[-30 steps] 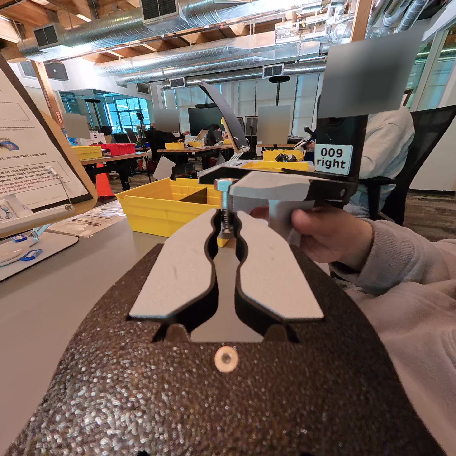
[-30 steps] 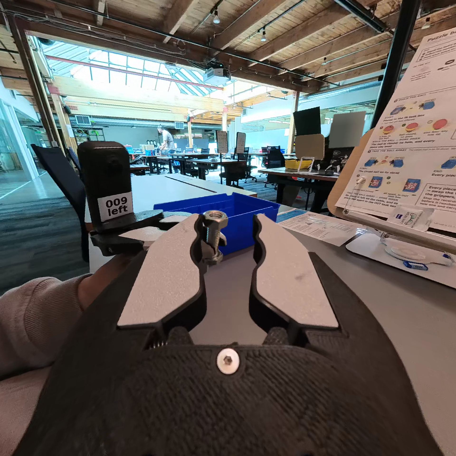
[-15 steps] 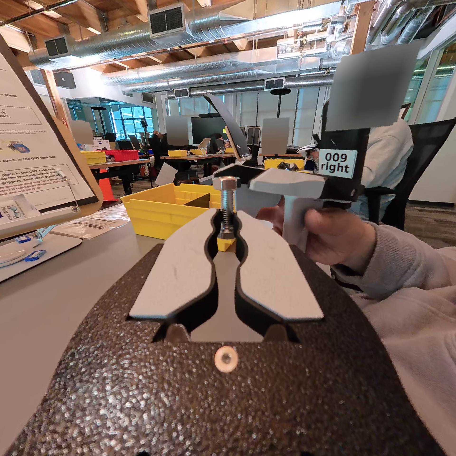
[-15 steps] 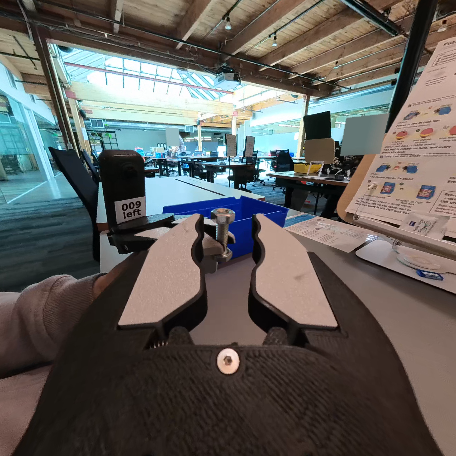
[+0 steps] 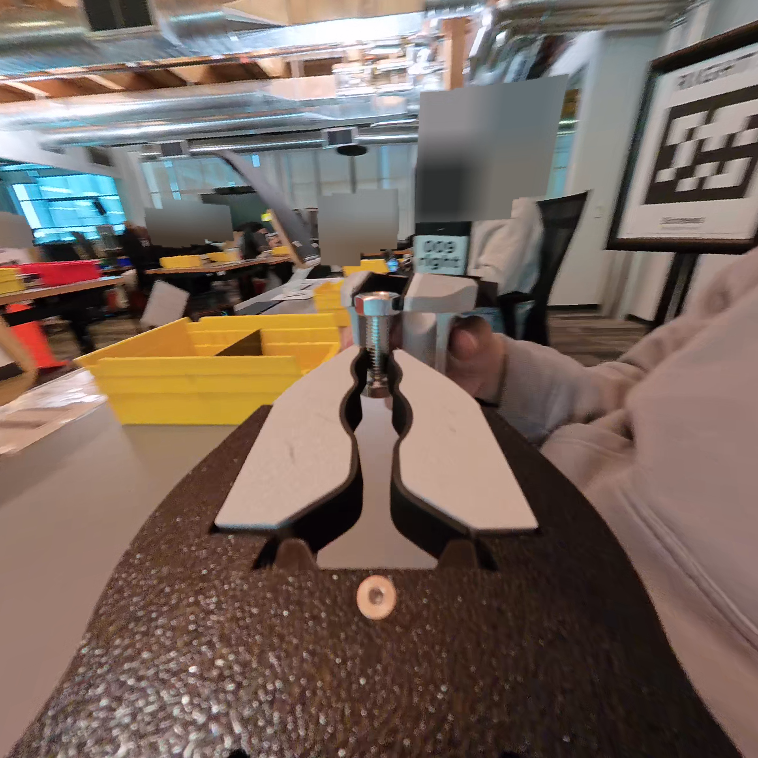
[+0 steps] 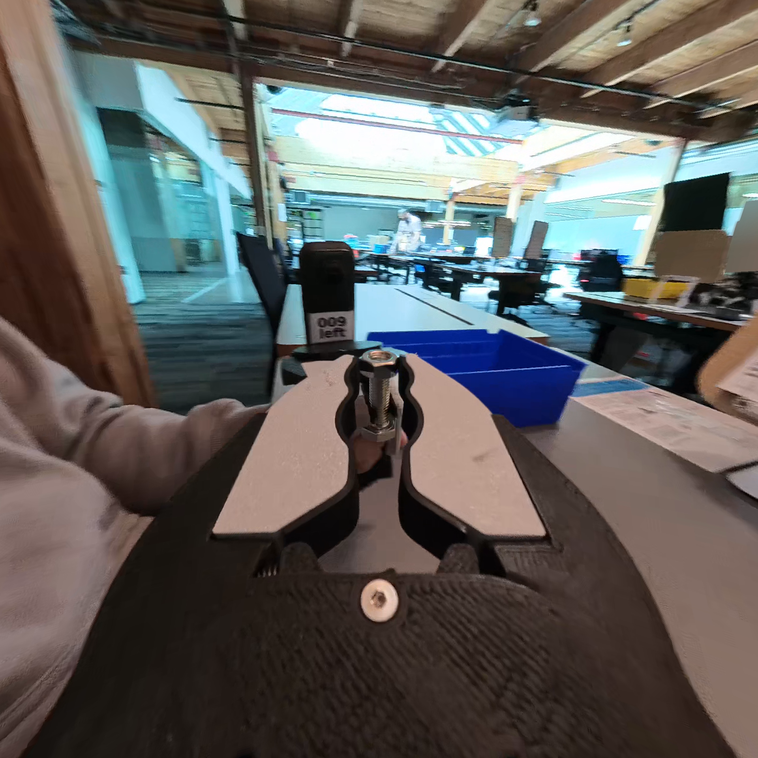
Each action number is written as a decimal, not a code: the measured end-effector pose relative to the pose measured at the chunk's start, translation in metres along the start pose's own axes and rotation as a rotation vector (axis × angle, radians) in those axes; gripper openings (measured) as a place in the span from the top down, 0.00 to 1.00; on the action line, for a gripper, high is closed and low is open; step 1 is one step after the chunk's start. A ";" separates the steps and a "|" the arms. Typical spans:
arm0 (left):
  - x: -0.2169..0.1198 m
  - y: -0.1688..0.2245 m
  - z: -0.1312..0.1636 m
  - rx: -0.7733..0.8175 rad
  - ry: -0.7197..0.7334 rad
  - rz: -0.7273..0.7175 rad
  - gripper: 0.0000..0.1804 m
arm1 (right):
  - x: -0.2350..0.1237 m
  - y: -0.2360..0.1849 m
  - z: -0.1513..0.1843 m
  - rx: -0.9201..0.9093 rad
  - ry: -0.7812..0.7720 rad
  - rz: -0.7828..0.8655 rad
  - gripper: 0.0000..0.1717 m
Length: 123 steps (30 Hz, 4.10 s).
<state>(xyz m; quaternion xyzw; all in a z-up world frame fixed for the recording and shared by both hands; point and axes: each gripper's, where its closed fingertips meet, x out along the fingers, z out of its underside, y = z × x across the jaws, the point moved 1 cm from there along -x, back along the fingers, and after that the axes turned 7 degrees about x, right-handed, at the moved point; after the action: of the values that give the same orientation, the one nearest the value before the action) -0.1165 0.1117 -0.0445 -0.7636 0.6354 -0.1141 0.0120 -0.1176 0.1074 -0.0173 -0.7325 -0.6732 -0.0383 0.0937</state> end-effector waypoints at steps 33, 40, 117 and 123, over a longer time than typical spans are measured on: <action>-0.006 -0.025 0.029 -0.080 -0.083 -0.136 0.95 | -0.248 0.182 0.023 -0.041 -0.373 1.251 0.79; 0.002 -0.017 0.023 -0.022 -0.052 -0.135 0.95 | -0.068 0.041 -0.006 -0.081 -0.164 0.202 0.79; -0.257 -0.107 0.135 -0.663 -1.486 -0.019 0.84 | -0.180 0.212 -0.016 -0.304 -0.439 1.057 0.78; -0.266 -0.118 0.142 -0.657 -1.552 -0.064 0.90 | -0.186 0.201 -0.018 -0.288 -0.392 1.049 0.78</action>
<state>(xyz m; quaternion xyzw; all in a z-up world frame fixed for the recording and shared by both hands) -0.0194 0.3752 -0.2061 -0.6079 0.4258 0.6333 0.2191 0.0668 -0.0933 -0.0506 -0.9671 -0.2127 0.0583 -0.1269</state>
